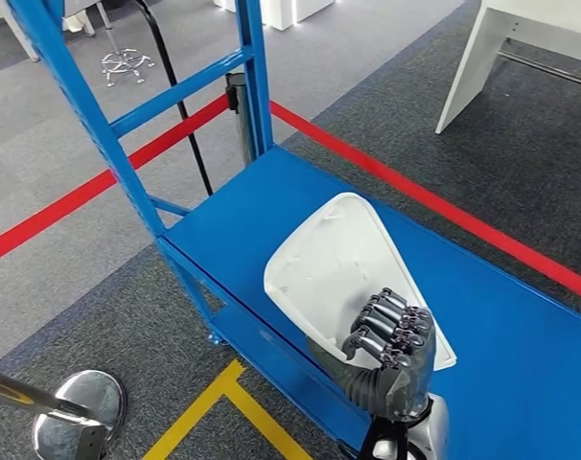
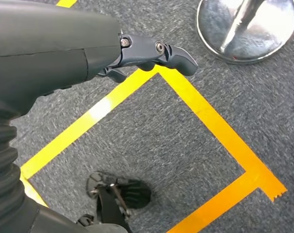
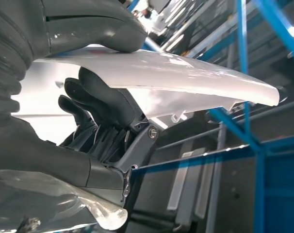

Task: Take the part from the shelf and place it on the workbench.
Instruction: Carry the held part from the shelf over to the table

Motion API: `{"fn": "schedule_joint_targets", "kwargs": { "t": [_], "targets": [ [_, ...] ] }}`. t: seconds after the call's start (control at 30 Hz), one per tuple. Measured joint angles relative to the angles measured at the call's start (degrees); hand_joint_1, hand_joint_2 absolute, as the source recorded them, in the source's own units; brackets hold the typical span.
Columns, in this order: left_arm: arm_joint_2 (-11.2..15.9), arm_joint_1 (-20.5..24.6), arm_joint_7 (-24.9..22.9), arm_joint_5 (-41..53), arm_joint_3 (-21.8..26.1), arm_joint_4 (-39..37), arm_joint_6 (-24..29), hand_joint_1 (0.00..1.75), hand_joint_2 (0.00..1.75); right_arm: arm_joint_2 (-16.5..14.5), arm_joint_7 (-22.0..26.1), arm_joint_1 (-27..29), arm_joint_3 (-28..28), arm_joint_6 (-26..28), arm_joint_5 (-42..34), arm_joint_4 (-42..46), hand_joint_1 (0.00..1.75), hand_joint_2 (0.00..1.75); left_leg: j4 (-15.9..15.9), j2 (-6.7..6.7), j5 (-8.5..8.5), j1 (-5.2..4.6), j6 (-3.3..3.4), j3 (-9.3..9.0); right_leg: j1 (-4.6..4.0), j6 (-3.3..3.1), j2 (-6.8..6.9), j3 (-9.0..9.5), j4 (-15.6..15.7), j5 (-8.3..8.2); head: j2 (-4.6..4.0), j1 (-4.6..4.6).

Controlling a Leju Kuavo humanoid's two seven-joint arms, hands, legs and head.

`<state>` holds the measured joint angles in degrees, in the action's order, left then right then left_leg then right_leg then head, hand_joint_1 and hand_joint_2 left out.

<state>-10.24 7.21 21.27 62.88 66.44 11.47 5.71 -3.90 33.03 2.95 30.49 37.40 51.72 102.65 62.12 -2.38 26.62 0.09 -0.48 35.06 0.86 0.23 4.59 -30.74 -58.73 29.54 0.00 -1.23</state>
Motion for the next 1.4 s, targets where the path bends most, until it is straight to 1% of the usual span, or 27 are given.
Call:
{"fn": "schedule_joint_targets", "kwargs": {
  "t": [0.07,0.13,0.2,0.27,0.33,0.37,0.4,0.43,0.47,0.5,0.53,0.6,0.67,0.73,0.8,0.83,0.87,0.9,0.97,1.0,1.03,1.1,1.17,1.23,1.3,1.37,1.4],
  "targets": [
    [0.01,0.12,-0.03,0.0,-0.01,0.0,0.03,0.0,1.75,0.11,-0.33,-0.33,0.44,0.0,-0.11,-0.28,1.75,1.75,-2.81,-1.31,-0.22,-0.56,0.63,-1.12,-0.34,0.52,1.09,0.19,0.11,0.21,0.0,-0.02],
    [0.02,0.01,-0.1,0.02,-0.02,0.0,0.05,0.0,1.75,0.31,-0.91,-0.95,1.23,0.0,-0.25,-0.68,1.75,1.75,-3.28,-0.35,-0.44,-0.5,1.25,-0.97,-0.48,1.07,1.9,0.23,0.31,0.41,0.01,-0.06],
    [-0.07,-0.05,-0.16,0.09,-0.05,0.0,0.06,0.0,1.75,0.56,-1.5,-1.72,2.18,0.0,-0.35,-1.17,1.75,1.75,-3.87,0.85,-0.8,-0.15,1.97,-1.13,-0.31,1.56,-0.29,-0.56,-1.36,1.76,0.01,-0.2],
    [-0.15,0.16,-0.2,0.18,-0.13,0.0,0.05,0.0,1.75,0.85,-1.92,-2.3,3.02,0.0,-0.57,-1.66,1.75,1.75,-4.12,2.1,-1.0,0.05,2.43,-1.22,-0.17,1.84,-3.53,-3.6,-7.54,4.84,0.0,-0.42],
    [-0.14,0.27,-0.25,0.25,-0.19,0.0,0.04,0.0,1.75,1.12,-2.29,-2.77,3.82,0.0,-0.91,-2.16,1.75,1.75,-4.09,3.49,-1.01,0.01,2.56,-1.19,-0.21,1.97,-4.45,-7.86,-15.28,7.49,0.0,-0.48],
    [-0.16,0.26,-0.27,0.28,-0.21,0.0,0.04,0.0,1.75,1.21,-2.48,-3.02,4.21,0.0,-1.05,-2.4,1.75,1.75,-4.08,4.22,-1.0,-0.01,2.56,-1.22,-0.24,1.99,-4.53,-9.26,-17.34,7.56,0.0,-0.46],
    [-0.17,0.25,-0.31,0.32,-0.22,0.0,0.04,0.0,1.75,1.31,-2.67,-3.33,4.63,0.0,-1.17,-2.65,1.75,1.75,-4.04,4.98,-0.99,-0.01,2.55,-1.28,-0.23,1.96,-4.56,-9.48,-16.93,6.34,0.0,-0.46],
    [-0.19,0.26,-0.33,0.33,-0.23,0.0,0.04,0.0,1.75,1.39,-2.84,-3.67,5.02,0.0,-1.29,-2.89,1.75,1.75,-3.99,5.79,-0.95,0.03,2.49,-1.38,-0.18,1.89,-4.78,-8.53,-14.21,4.07,0.0,-0.45],
    [-0.21,0.29,-0.33,0.35,-0.25,0.0,0.04,0.0,1.75,1.5,-3.0,-4.09,5.44,0.0,-1.41,-3.14,1.75,1.75,-3.89,6.58,-0.86,0.09,2.35,-1.45,-0.06,1.83,-5.58,-6.77,-9.95,1.48,0.0,-0.48],
    [-0.22,0.36,-0.33,0.36,-0.27,0.0,0.04,0.0,1.75,1.62,-3.16,-4.55,5.92,0.0,-1.55,-3.45,1.75,1.75,-3.66,7.37,-0.74,0.07,2.11,-1.38,0.18,1.78,-7.19,-4.92,-5.7,-0.37,0.0,-0.48],
    [-0.22,0.46,-0.35,0.39,-0.28,0.0,0.04,0.0,1.75,1.75,-3.33,-4.98,6.38,0.0,-1.72,-3.72,1.75,1.75,-3.47,8.08,-0.7,0.13,1.81,-1.17,0.36,1.72,-8.6,-3.37,-2.52,-1.45,0.0,-0.48],
    [-0.21,0.61,-0.38,0.49,-0.31,0.0,0.04,0.0,1.75,1.95,-3.73,-5.69,7.26,0.0,-2.02,-4.23,1.75,1.75,-3.28,9.37,-0.86,0.33,1.07,-0.57,0.41,1.49,-10.11,-2.22,-0.41,-1.42,0.0,-0.48],
    [-0.17,0.58,-0.4,0.55,-0.33,-0.01,0.04,0.0,1.75,2.05,-4.06,-6.36,8.0,-0.01,-2.26,-4.65,1.75,1.75,-3.24,9.97,-0.99,0.56,0.42,-0.25,0.36,0.94,-8.79,-1.91,-0.19,-1.51,0.0,-0.46],
    [-0.19,0.68,-0.41,0.56,-0.34,-0.01,0.05,0.0,1.75,2.08,-4.33,-6.99,8.64,-0.02,-2.38,-5.04,1.75,1.75,-0.61,7.33,0.58,0.35,-0.11,0.95,0.42,0.21,-7.02,-1.42,0.14,-1.49,0.0,-0.08],
    [-0.23,0.94,-0.42,0.56,-0.36,0.0,0.05,0.0,1.75,2.08,-4.57,-7.3,9.13,-0.02,-2.49,-5.38,1.75,1.75,6.48,3.93,4.07,0.24,-0.49,4.32,0.17,-0.33,-5.07,-1.12,0.24,-1.27,0.01,0.31],
    [-0.22,1.01,-0.42,0.56,-0.36,0.0,0.04,0.0,1.75,2.09,-4.66,-7.4,9.32,-0.02,-2.57,-5.53,1.75,1.75,10.29,3.31,5.55,0.31,-0.59,6.24,0.05,-0.46,-4.13,-1.07,0.23,-1.15,0.01,0.33],
    [-0.21,0.99,-0.43,0.56,-0.37,0.0,0.04,0.0,1.75,2.09,-4.7,-7.49,9.49,-0.01,-2.63,-5.68,1.75,1.75,12.73,3.09,6.11,0.36,-0.62,7.47,-0.04,-0.53,-3.26,-1.0,0.22,-1.03,0.01,0.34],
    [-0.2,0.92,-0.45,0.57,-0.36,0.0,0.05,0.0,1.75,2.09,-4.74,-7.62,9.62,-0.01,-2.67,-5.8,1.75,1.75,13.02,2.98,5.53,0.39,-0.59,7.65,-0.1,-0.55,-2.44,-0.9,0.22,-0.9,0.0,0.35],
    [-0.15,0.83,-0.48,0.57,-0.36,0.0,0.06,0.0,1.75,2.09,-4.84,-7.87,9.85,-0.01,-2.68,-5.93,1.75,1.75,7.14,2.08,1.74,0.29,-0.23,4.65,-0.2,-0.43,-0.94,-0.45,0.22,-0.54,0.0,0.36],
    [-0.14,0.86,-0.48,0.58,-0.36,0.0,0.05,0.0,1.75,2.09,-4.9,-7.96,9.92,-0.01,-2.67,-5.96,1.75,1.75,3.11,0.58,0.16,-0.02,0.09,2.53,-0.31,-0.28,-0.29,-0.19,0.22,-0.31,0.0,0.36],
    [-0.14,0.96,-0.48,0.62,-0.37,-0.01,0.05,0.0,1.75,2.1,-4.97,-8.03,9.98,-0.01,-2.66,-5.97,1.75,1.75,-0.16,-0.8,-0.84,-0.38,0.49,0.9,-0.48,-0.06,0.28,0.0,0.2,-0.09,0.0,0.36],
    [-0.12,1.08,-0.49,0.72,-0.39,-0.01,0.05,0.0,1.75,2.14,-5.11,-8.13,10.09,-0.01,-2.66,-6.03,1.75,1.75,-2.76,-2.32,-0.92,-1.04,1.15,-0.16,-0.82,0.42,1.47,0.23,0.3,0.22,0.0,0.29],
    [-0.07,0.98,-0.5,0.77,-0.41,0.0,0.07,0.0,1.75,2.17,-5.21,-8.31,10.24,0.0,-2.67,-6.09,1.75,1.75,-3.3,-1.02,-1.08,-0.98,1.73,-0.17,-0.86,0.96,2.46,0.46,0.49,0.58,0.0,0.24],
    [-0.09,0.97,-0.49,0.78,-0.44,0.0,0.09,0.0,1.75,2.23,-5.27,-8.52,10.36,0.0,-2.68,-6.16,1.75,1.75,-3.9,0.39,-1.33,-0.61,2.35,-0.59,-0.7,1.44,0.44,-0.13,-1.3,2.06,0.0,0.17],
    [-0.11,1.17,-0.48,0.83,-0.55,0.0,0.11,0.0,1.75,2.32,-5.35,-8.62,10.47,0.0,-2.74,-6.24,1.75,1.75,-4.11,1.86,-1.4,-0.38,2.75,-0.8,-0.59,1.63,-3.07,-3.35,-7.93,5.23,0.0,-0.02],
    [-0.06,1.22,-0.49,0.88,-0.66,0.0,0.13,0.0,1.75,2.42,-5.41,-8.61,10.58,0.0,-2.81,-6.32,1.75,1.75,-4.07,3.49,-1.34,-0.39,2.89,-0.82,-0.59,1.67,-4.36,-7.38,-14.85,7.23,0.0,-0.1],
    [-0.04,1.17,-0.49,0.9,-0.68,0.0,0.13,0.0,1.75,2.45,-5.42,-8.62,10.6,0.0,-2.82,-6.37,1.75,1.75,-4.04,4.3,-1.32,-0.4,2.9,-0.87,-0.59,1.66,-4.49,-8.32,-15.72,6.65,0.0,-0.09]
  ]
}}
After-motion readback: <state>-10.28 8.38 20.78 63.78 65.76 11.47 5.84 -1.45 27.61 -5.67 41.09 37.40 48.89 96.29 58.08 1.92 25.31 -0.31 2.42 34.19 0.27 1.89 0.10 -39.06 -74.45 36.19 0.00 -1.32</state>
